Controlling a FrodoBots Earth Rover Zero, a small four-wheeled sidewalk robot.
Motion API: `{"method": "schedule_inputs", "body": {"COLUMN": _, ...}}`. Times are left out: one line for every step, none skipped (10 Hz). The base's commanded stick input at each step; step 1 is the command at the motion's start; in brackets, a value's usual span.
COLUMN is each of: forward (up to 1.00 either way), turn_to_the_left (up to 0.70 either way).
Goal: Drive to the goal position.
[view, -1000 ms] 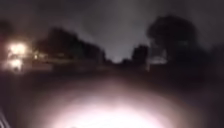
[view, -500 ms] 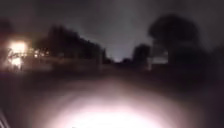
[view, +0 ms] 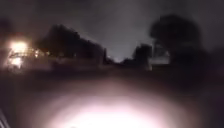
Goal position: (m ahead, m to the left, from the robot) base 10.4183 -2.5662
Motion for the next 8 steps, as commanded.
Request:
{"method": "schedule_inputs", "body": {"forward": 0.7, "turn_to_the_left": 0.0}}
{"method": "schedule_inputs", "body": {"forward": 0.7, "turn_to_the_left": 0.0}}
{"method": "schedule_inputs", "body": {"forward": 0.7, "turn_to_the_left": 0.0}}
{"method": "schedule_inputs", "body": {"forward": 0.7, "turn_to_the_left": 0.0}}
{"method": "schedule_inputs", "body": {"forward": 0.7, "turn_to_the_left": 0.0}}
{"method": "schedule_inputs", "body": {"forward": 0.7, "turn_to_the_left": 0.0}}
{"method": "schedule_inputs", "body": {"forward": 0.7, "turn_to_the_left": 0.0}}
{"method": "schedule_inputs", "body": {"forward": 0.7, "turn_to_the_left": 0.0}}
